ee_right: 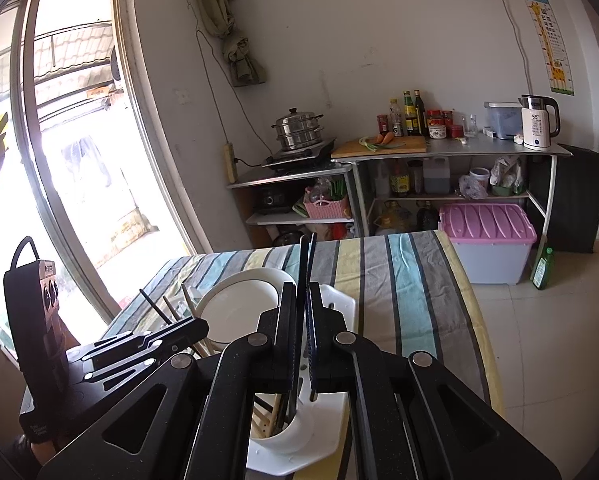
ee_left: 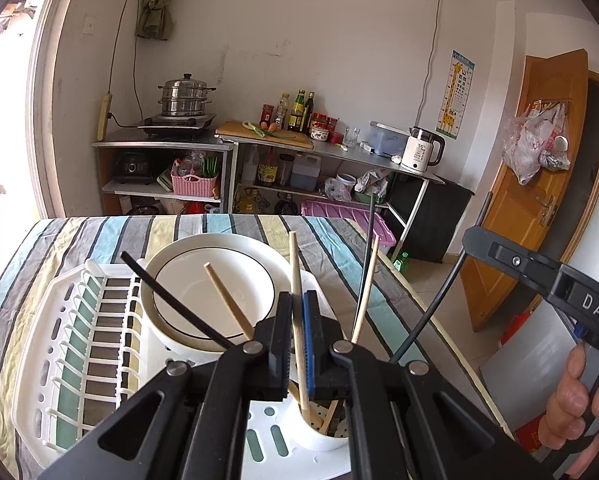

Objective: Organize utensils
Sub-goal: 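Lower the chopsticks into the white cup and open both tools, then move both tools back down to the remaining chopsticks on the cloth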

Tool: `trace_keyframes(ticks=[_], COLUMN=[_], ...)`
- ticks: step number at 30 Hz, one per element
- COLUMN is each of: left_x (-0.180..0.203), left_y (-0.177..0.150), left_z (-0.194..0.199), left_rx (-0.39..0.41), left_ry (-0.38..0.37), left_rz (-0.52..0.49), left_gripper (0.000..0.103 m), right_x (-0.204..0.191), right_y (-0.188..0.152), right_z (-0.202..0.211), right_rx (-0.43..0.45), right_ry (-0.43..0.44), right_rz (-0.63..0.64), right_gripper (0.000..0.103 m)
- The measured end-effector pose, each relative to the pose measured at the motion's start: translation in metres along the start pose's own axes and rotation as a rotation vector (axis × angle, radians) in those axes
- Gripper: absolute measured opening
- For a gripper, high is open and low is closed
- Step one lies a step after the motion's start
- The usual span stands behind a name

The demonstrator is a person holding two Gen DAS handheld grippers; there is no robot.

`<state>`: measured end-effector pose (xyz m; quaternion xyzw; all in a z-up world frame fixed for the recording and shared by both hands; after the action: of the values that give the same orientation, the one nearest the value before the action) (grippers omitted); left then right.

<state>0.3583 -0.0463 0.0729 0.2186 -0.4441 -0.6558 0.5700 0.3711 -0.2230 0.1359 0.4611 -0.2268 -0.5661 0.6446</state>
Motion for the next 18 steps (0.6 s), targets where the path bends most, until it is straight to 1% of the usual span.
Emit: trace_keyframes(ticks=[3,7,8,9,10,14,18], left_x=[-0.003,-0.004,-0.004,-0.003,-0.003,-0.002,-0.001], left_y=[-0.001,0.0,0.0,0.001,0.001,0.001,-0.005], left_z=[0.004,0.009,0.01,0.012,0.014,0.019,0.028], left_rx=[-0.005,-0.002,0.001,0.003,0.004,-0.001,-0.001], left_ry=[0.001,0.021,0.023,0.021,0.018,0.027,0.031], left_rz=[0.01,0.008,0.009,0.009,0.007,-0.003,-0.01], left_gripper=[0.006,0.007,0.007,0.007,0.007,0.007,0.008], right_x=[0.003,0.0,-0.001,-0.001,0.0,0.001,0.002], right_y=[0.001,0.002,0.002,0.001,0.001,-0.002,-0.008], right_z=[0.001,0.003,0.005,0.007,0.009,0.014,0.025], right_rx=[-0.009,-0.02,-0.018,-0.014,-0.013,-0.012,-0.011], right_ry=[0.014,0.0,0.0,-0.001,-0.004,-0.006,-0.006], right_rz=[-0.009,0.013,0.017,0.019,0.02,0.018,0.017], right_gripper=[0.005,0.005,0.007,0.013,0.015,0.016,0.017])
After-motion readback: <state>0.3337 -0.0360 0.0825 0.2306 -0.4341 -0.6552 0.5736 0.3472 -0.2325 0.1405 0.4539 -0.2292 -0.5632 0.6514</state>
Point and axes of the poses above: each gripper's, at about its wrist camera, not at the fingertips, and z roughly against the way its jaws point, x to its right, y to its top, the point moved 1 cm from there along -z, roughly the way its jaws point, and after that the axes turned 3 degrees about -y, right-handed, at the moved point
